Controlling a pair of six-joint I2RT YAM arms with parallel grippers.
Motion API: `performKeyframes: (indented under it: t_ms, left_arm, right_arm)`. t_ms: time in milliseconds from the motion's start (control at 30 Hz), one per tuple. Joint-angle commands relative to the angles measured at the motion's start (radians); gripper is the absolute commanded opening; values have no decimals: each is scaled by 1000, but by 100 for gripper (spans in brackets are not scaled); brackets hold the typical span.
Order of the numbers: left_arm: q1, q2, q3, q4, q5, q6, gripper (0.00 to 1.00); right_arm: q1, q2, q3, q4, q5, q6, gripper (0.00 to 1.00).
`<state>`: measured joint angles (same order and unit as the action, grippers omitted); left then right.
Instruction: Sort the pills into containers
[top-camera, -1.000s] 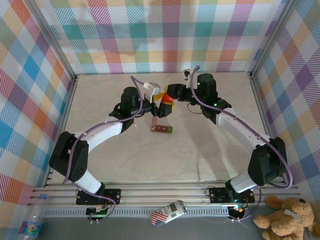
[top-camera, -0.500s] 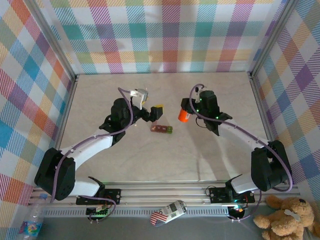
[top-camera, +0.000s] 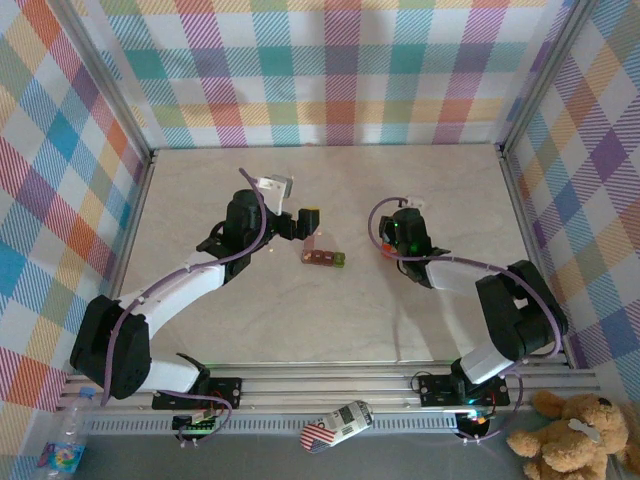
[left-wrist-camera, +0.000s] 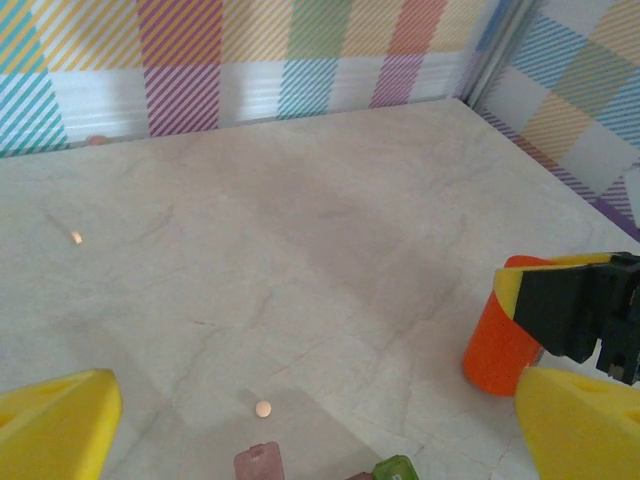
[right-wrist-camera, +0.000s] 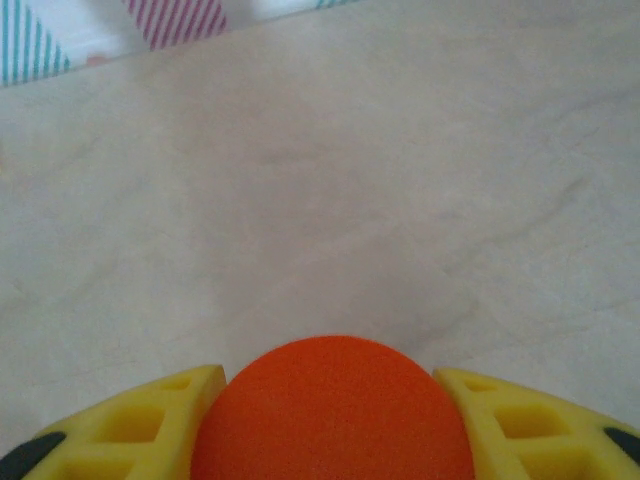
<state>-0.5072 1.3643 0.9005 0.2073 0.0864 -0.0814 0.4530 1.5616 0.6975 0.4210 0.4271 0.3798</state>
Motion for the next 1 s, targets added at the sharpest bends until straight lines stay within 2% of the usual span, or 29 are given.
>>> performKeyframes:
  t_ms: [0,100,200,333,467,533,700,800,967]
  left_arm:
    - [12,-8,2,-6,-50,-40,100]
    - [13,-14,-15,10,-86,-59,100]
    - [15,-24,-44,40,-167,-102,100]
    - [25,-27,-69,73,-201,-136,100]
    - [39,-1,-34,27,-191,-120,100]
    - [50,25,0,-20,-184,-104,100]
    - [93,90,73,-110,-147,-89,100]
    - [122,123,110,-156,-140,-90,100]
    - [173,185,176,-243,-132,-103,100]
  right_arm:
    - [12,17,-25,73,40,20,43]
    - [14,3,-36,60,26,29,56]
    - [14,-45,-19,4,-16,29,70]
    - [12,-149,50,-132,-106,31,78]
    - [12,-254,145,-290,-210,45,80]
    - [11,-277,211,-378,-316,42,79]
    - [27,-210,399,-625,-567,16,75]
    - [72,-150,459,-711,-625,-18,74]
    - [142,-8,534,-817,-642,-53,74]
